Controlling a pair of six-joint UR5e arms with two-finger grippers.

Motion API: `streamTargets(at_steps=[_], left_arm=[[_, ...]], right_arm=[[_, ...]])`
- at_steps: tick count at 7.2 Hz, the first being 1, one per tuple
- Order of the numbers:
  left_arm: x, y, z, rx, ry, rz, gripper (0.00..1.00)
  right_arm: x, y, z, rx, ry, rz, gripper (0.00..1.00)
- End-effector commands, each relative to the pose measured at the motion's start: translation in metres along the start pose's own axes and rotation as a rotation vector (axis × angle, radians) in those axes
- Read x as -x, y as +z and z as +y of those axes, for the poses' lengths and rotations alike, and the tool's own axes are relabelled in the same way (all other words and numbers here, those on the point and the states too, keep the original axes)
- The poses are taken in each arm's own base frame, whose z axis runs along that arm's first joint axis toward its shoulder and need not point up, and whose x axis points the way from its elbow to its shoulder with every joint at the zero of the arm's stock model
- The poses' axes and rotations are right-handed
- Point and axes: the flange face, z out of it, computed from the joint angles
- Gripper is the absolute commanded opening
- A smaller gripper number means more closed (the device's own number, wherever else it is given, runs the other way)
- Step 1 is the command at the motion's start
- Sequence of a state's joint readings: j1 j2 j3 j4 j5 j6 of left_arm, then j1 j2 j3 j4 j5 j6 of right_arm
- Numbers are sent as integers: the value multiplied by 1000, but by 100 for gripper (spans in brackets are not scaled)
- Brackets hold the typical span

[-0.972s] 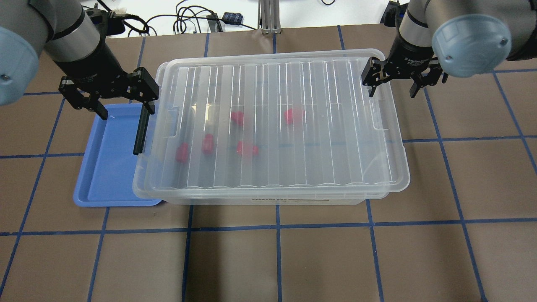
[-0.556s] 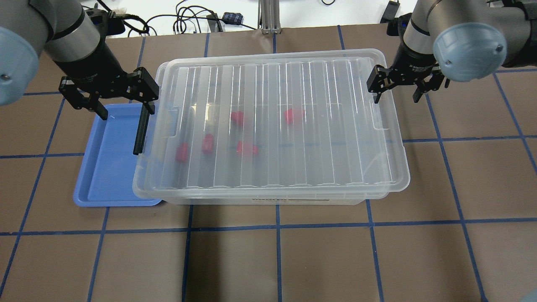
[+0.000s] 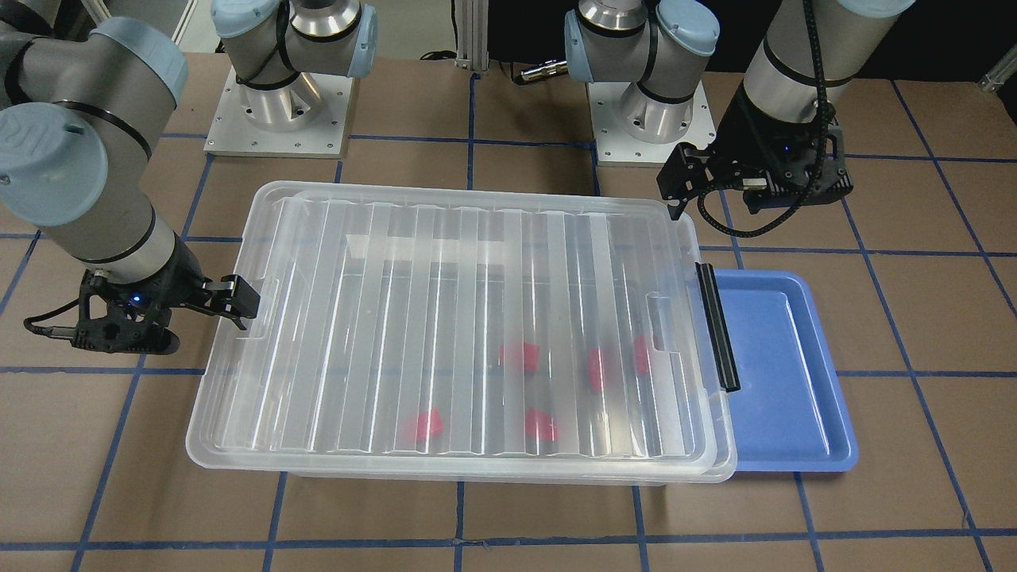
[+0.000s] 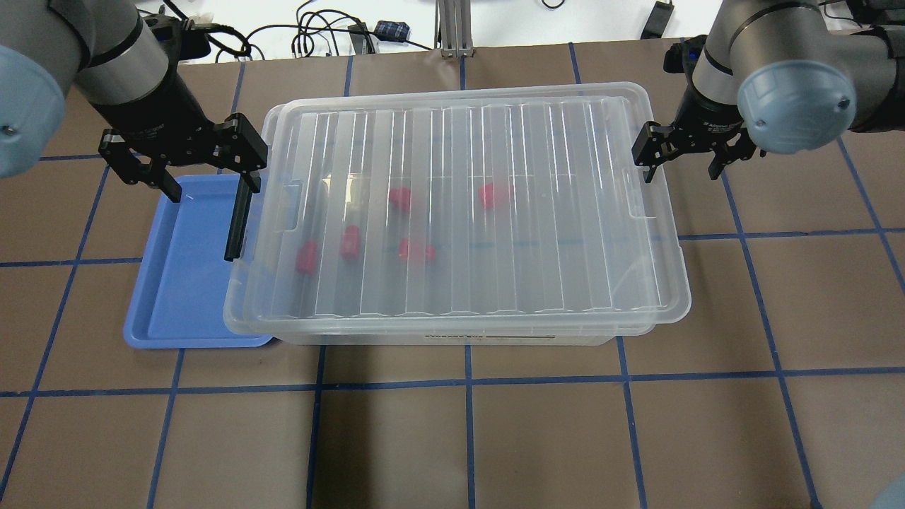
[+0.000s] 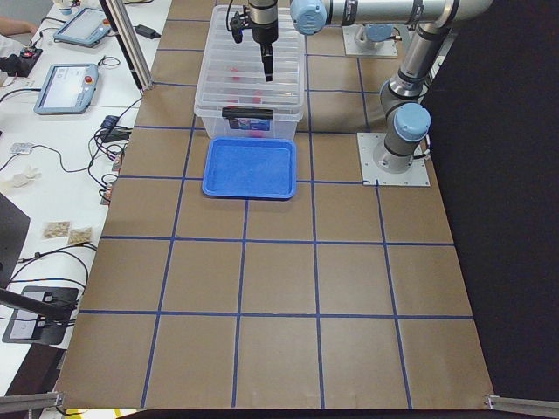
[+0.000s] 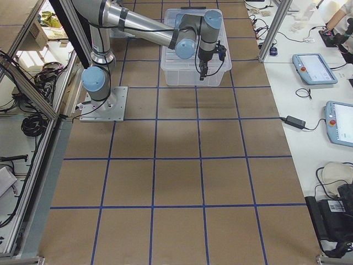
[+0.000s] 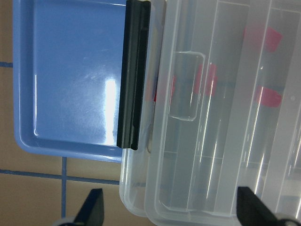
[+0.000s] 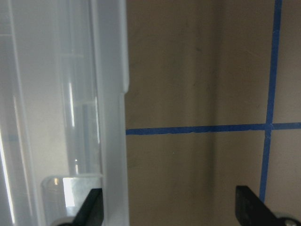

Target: Place red block in blue tray from box

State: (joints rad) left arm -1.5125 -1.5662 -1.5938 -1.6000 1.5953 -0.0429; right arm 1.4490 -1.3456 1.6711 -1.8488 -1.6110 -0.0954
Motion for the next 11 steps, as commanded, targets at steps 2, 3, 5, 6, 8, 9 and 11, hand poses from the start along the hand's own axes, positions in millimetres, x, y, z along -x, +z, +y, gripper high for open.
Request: streamTargets(at_steps=[2, 3, 5, 6, 8, 9, 11], left_arm=[[0, 0, 0, 0, 0, 0, 100], [0, 0, 0, 0, 0, 0, 100], [0, 0, 0, 0, 0, 0, 100], [0, 0, 0, 0, 0, 0, 100], [0, 1, -1, 0, 0, 2, 100], [0, 1, -3, -4, 0, 2, 100], [0, 2, -3, -3, 0, 3, 100]], right_arm=[[-50, 2, -4, 4, -11, -5, 100], [-64, 2, -5, 4, -5, -5, 100], [-99, 3, -5, 6, 11, -8, 100], [-117, 4, -4, 7, 25, -10, 100], [-148, 4, 0, 7, 2, -11, 100], [-165, 5, 2, 8, 26, -13, 100], [-210, 7, 12, 12, 42, -20, 100]])
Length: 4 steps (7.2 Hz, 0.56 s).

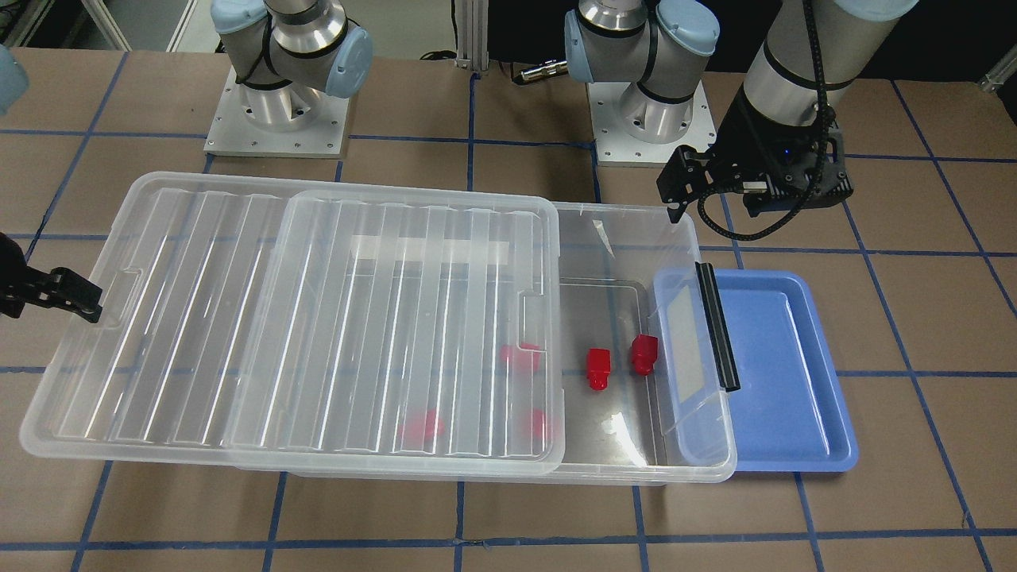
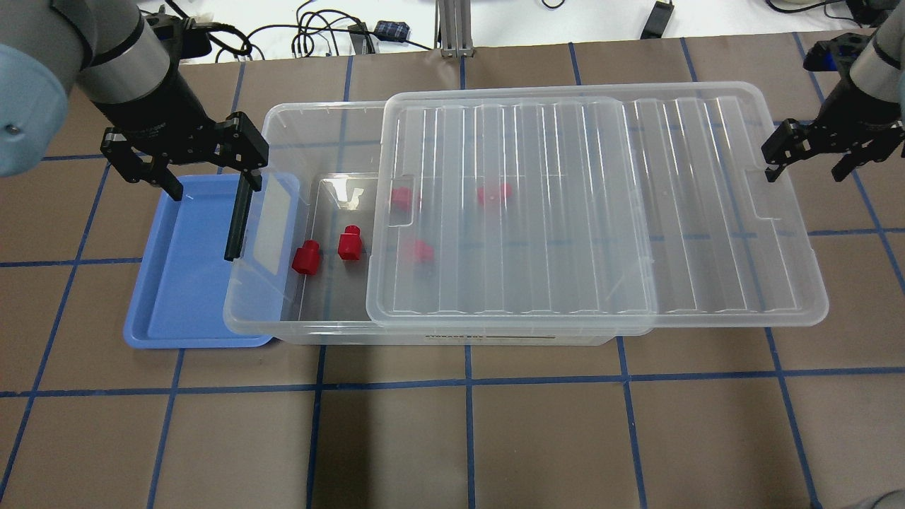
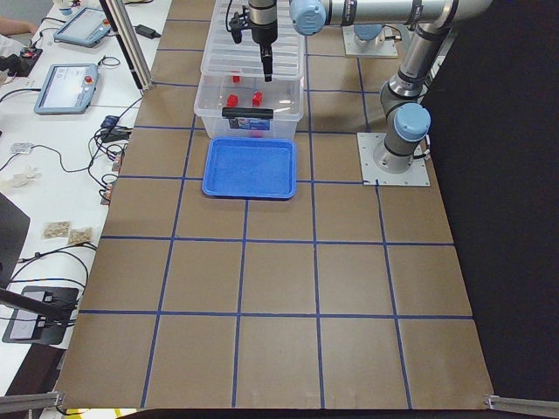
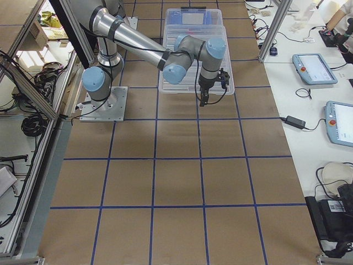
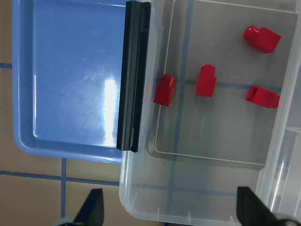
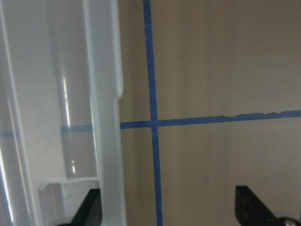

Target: Place red block in blue tray from box

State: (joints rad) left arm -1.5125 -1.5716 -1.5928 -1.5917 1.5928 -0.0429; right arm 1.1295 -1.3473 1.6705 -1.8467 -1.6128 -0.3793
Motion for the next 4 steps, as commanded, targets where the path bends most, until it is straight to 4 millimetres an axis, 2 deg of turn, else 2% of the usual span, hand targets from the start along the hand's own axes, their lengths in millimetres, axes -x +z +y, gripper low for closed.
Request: streamTargets(at_steps=[1, 4], left_arm=[[0, 0, 0, -1, 0, 1, 100], [0, 1, -1, 1, 0, 0, 100]], right_arm=[[-32, 2, 6, 4, 8, -5, 100], [-32, -1, 7, 2, 8, -1, 100]])
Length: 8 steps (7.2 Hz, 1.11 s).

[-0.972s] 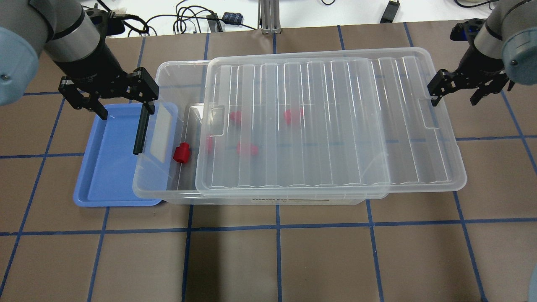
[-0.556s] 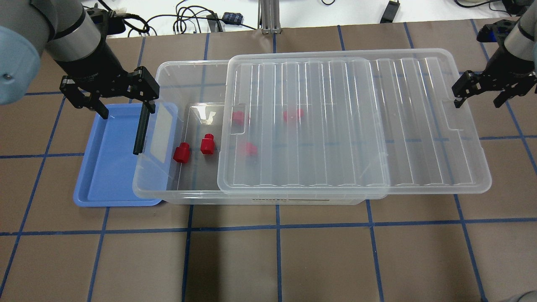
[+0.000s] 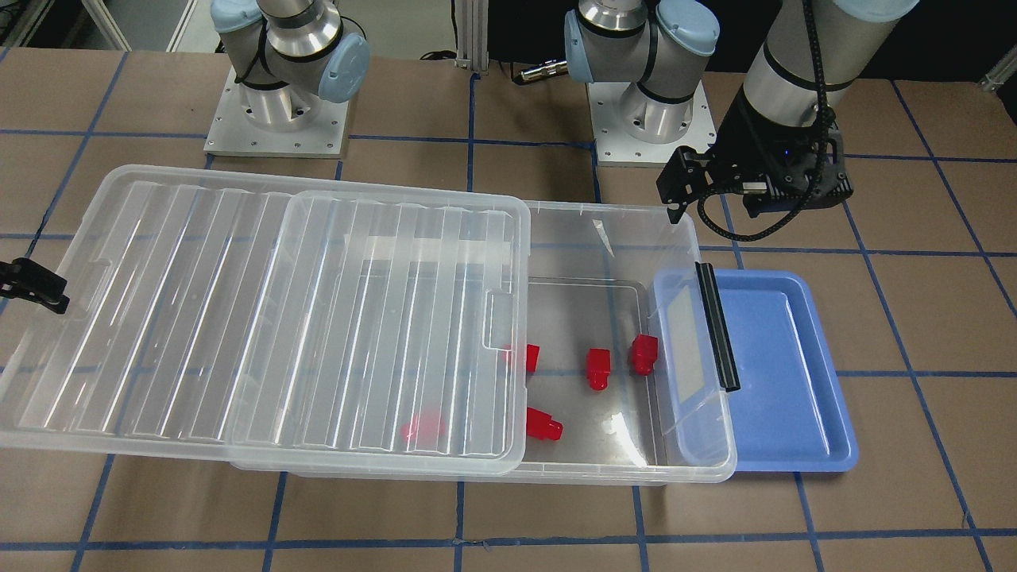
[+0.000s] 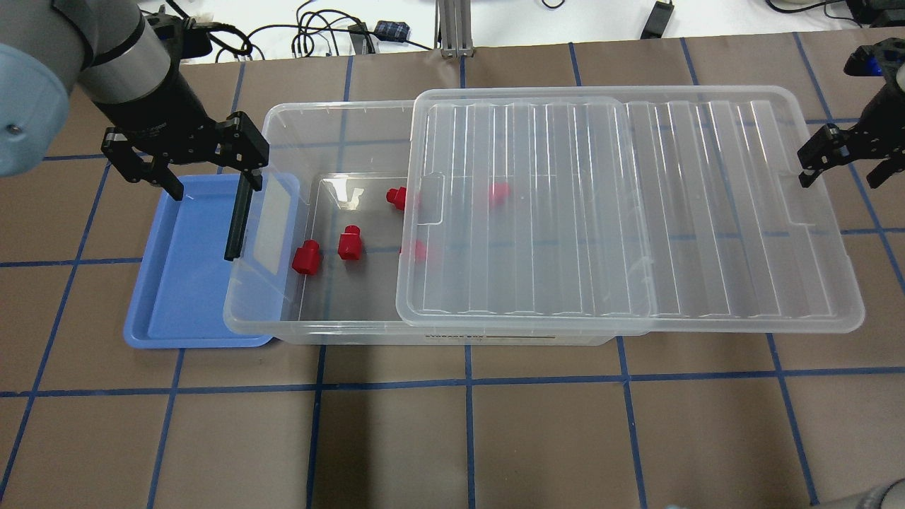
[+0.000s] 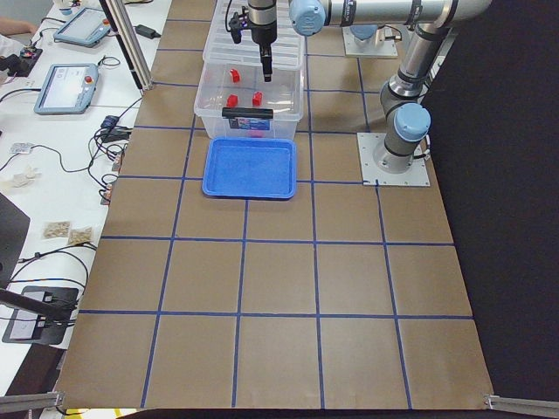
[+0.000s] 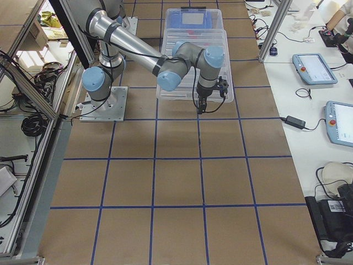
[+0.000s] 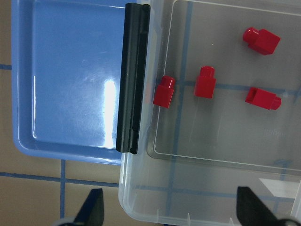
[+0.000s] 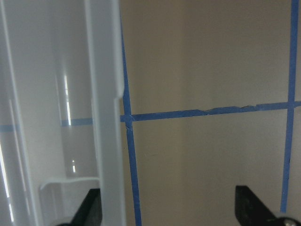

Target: Place red block in blue tray from box

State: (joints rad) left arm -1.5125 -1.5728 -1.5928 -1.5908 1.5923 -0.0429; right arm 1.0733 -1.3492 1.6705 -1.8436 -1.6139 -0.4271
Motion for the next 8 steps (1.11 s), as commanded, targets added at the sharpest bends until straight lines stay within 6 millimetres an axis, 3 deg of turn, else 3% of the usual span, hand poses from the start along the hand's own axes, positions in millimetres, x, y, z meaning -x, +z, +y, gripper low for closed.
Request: streamTargets(at_steps=[1, 3, 6, 8], left_arm=[[0, 3, -6, -1, -3, 2, 100], [-4, 15, -26, -65, 6, 9, 100], [-23, 56, -32, -48, 108, 13, 100], [-34, 84, -24, -17, 133, 13, 100]], right_arm=[[-2, -2, 2, 0, 3, 3, 100], [-17, -1, 6, 1, 26, -2, 100], [-18, -3, 6, -2, 17, -3, 100], [-15, -29, 3, -50, 20, 5, 100]])
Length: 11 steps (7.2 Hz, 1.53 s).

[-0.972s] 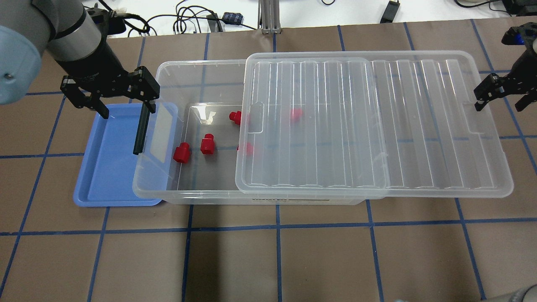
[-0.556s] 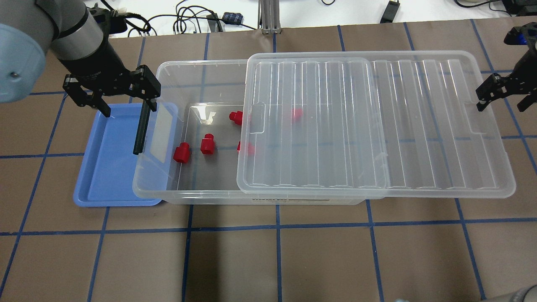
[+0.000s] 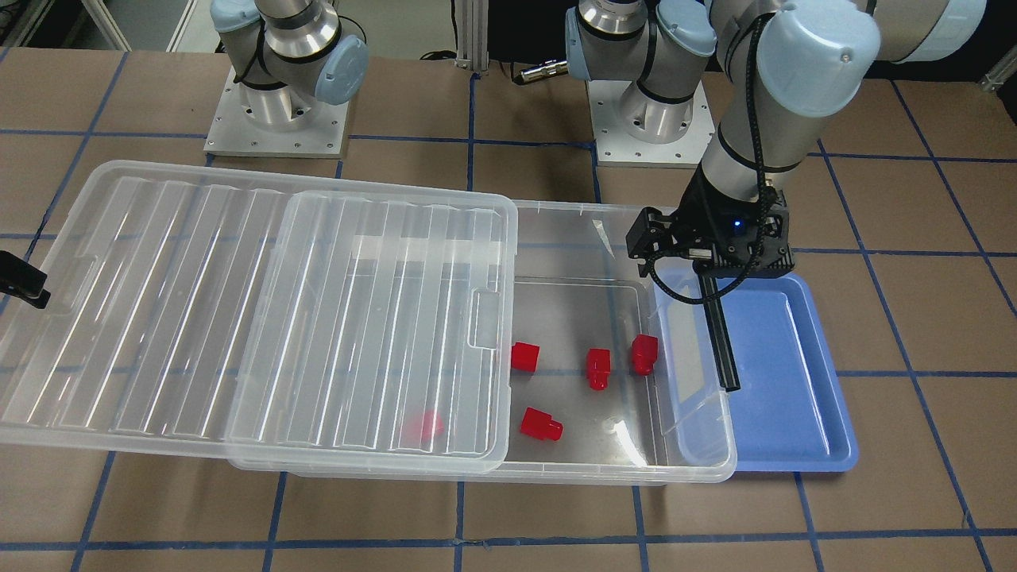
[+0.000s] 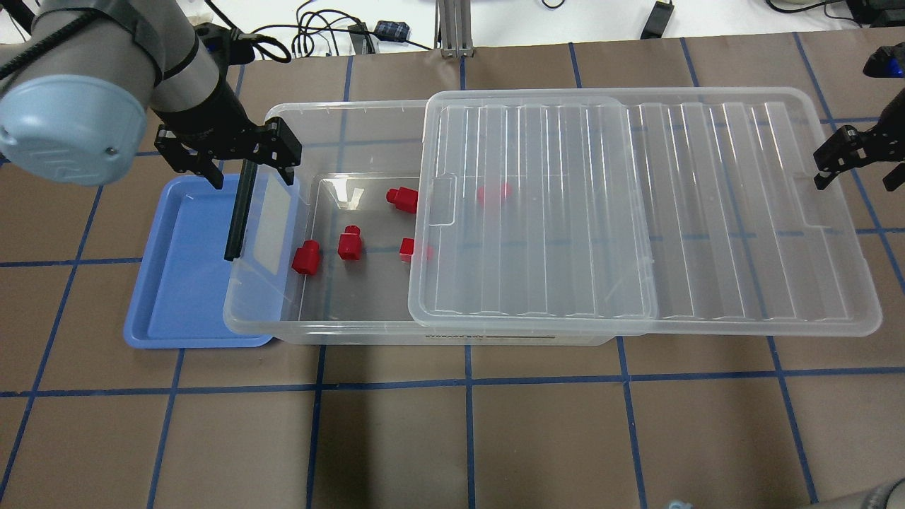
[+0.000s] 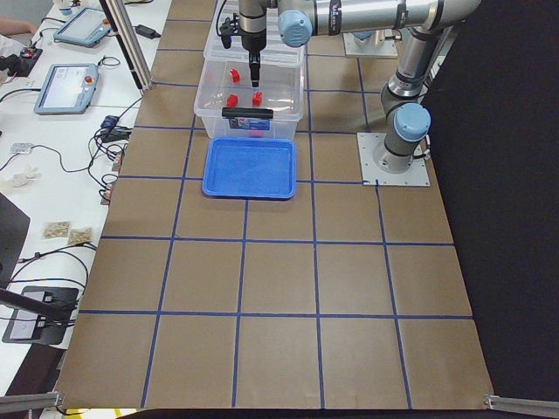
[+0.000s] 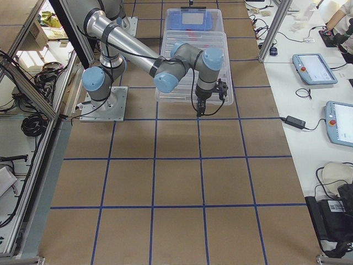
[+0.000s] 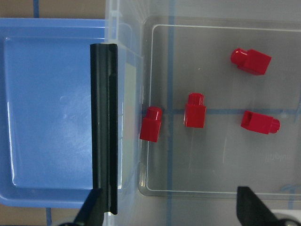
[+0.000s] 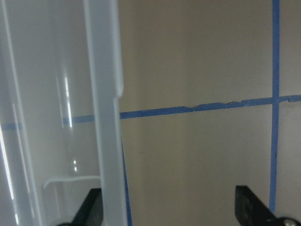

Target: Place red block in blue tray from box

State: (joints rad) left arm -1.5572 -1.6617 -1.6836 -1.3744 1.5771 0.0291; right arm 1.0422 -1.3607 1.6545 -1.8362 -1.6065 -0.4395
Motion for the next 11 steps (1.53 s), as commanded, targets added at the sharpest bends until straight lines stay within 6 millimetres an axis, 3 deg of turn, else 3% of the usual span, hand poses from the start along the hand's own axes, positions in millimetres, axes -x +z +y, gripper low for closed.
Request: streamTargets(at_steps=[1, 4, 5, 6, 8, 10, 11], left_arm=[[-16, 28, 5, -10, 35, 1, 100], [-24, 65, -16, -31, 43, 38, 100], [-36, 76, -17, -14, 64, 41, 100], [-40, 89, -18, -9, 70, 41, 100], [-41, 135, -9, -18, 74, 40, 100], [-41, 152, -10, 11, 72, 38, 97], [-41, 162, -12, 27, 72, 40, 95]], right_arm=[[6, -43, 5, -51, 2, 16, 100], [31, -144, 62, -39, 0, 13, 100], [45, -158, 77, -33, -14, 7, 100], [69, -154, 72, -26, -44, 6, 100], [145, -161, 69, -46, 1, 6, 100], [238, -167, 80, -70, 48, 15, 100], [265, -162, 85, -64, 31, 15, 100]])
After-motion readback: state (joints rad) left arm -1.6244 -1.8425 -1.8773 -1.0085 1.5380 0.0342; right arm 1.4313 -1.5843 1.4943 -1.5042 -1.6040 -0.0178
